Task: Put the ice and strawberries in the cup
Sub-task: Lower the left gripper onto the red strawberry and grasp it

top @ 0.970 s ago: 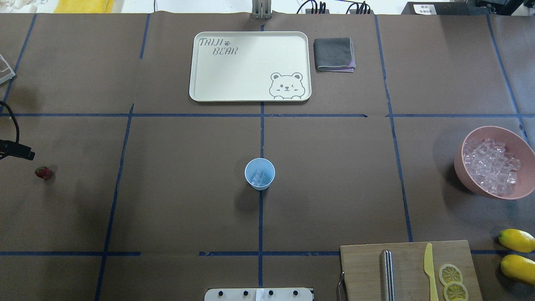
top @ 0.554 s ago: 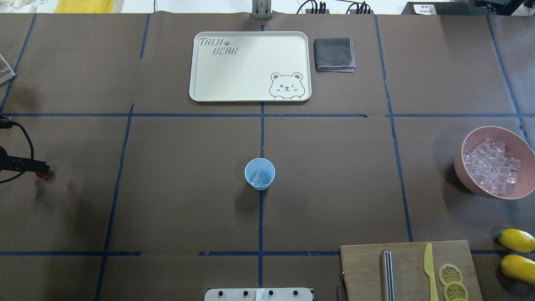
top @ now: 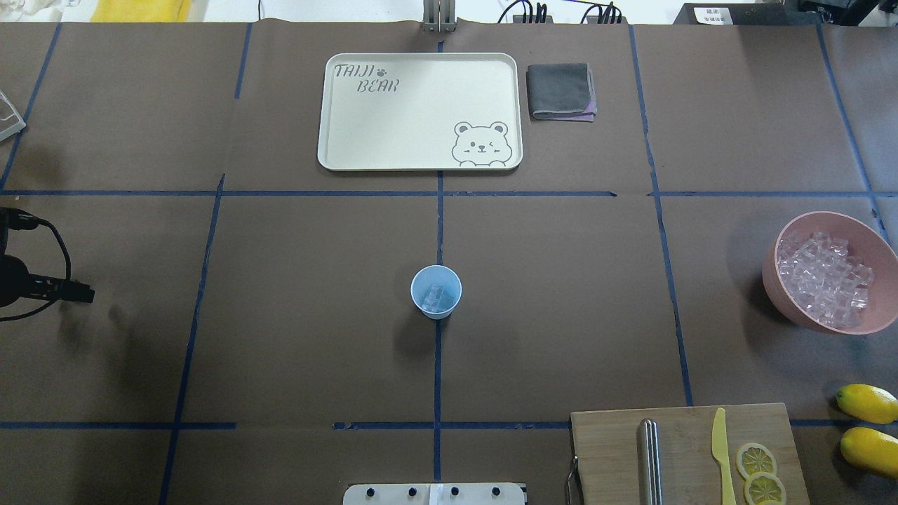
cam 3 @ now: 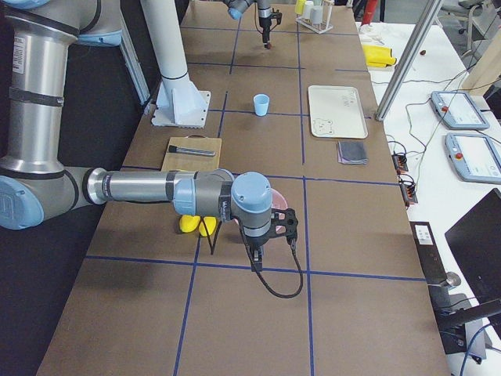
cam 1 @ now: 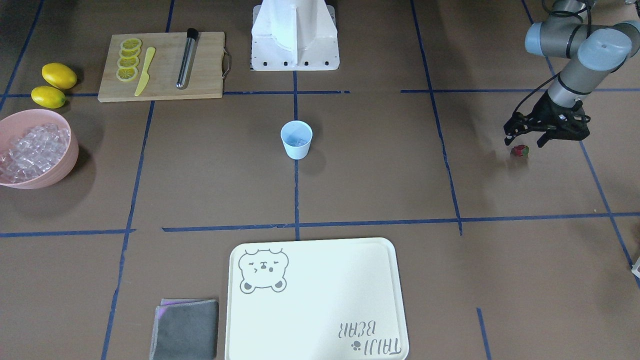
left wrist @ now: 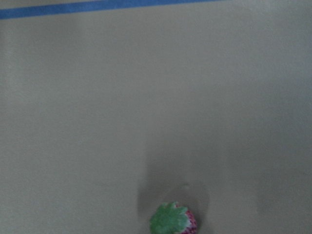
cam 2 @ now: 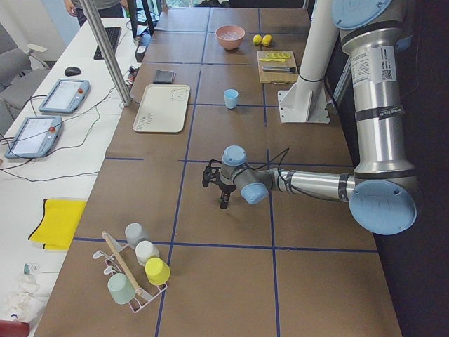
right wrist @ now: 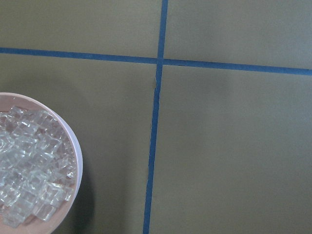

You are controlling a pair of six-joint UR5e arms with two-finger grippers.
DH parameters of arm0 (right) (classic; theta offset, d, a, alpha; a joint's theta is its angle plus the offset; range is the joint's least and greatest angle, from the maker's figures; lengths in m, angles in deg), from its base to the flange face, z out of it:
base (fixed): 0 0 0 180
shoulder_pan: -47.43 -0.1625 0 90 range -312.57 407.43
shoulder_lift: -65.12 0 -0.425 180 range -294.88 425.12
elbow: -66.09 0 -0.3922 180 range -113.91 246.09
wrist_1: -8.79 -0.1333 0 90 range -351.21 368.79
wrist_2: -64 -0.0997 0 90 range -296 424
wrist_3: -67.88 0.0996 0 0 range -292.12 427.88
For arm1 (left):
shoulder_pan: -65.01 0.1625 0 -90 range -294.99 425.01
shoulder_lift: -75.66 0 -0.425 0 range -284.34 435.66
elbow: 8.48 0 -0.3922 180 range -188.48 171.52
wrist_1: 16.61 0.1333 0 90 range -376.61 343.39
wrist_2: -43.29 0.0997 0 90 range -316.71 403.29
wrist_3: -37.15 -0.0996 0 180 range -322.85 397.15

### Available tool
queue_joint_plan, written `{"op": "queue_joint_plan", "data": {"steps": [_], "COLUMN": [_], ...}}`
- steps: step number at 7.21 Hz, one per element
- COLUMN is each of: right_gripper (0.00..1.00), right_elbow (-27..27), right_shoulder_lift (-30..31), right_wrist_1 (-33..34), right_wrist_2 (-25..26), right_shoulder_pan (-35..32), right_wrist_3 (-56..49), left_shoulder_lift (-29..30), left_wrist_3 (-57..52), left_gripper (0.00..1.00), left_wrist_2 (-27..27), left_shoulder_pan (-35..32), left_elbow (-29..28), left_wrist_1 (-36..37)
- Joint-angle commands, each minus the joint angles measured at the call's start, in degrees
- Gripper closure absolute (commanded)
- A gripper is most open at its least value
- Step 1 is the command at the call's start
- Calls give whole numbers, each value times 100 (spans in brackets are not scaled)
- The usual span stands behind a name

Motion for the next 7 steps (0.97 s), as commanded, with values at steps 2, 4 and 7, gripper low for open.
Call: {"op": "queue_joint_plan", "data": {"steps": [2, 4, 7], "right_gripper": [0, 0, 0], "right_elbow": [-4, 13, 13], "right_shoulder_lift": [-3, -3, -11], "right_wrist_1": [-9, -9, -17], "right_wrist_2": [9, 9, 9], "right_shoulder_pan": [0, 0, -9], "right_wrist_3": [-3, 6, -3], "left_shoulder_lift": [35, 44, 44], "left_wrist_3": [-45, -37, -45], "left_gripper": [15, 71, 100], "left_wrist_2": [0, -61, -139], "left_shoulder_pan": [5, 5, -38], "left_elbow": [-122, -131, 26], "left_wrist_1": [2, 2, 28]}}
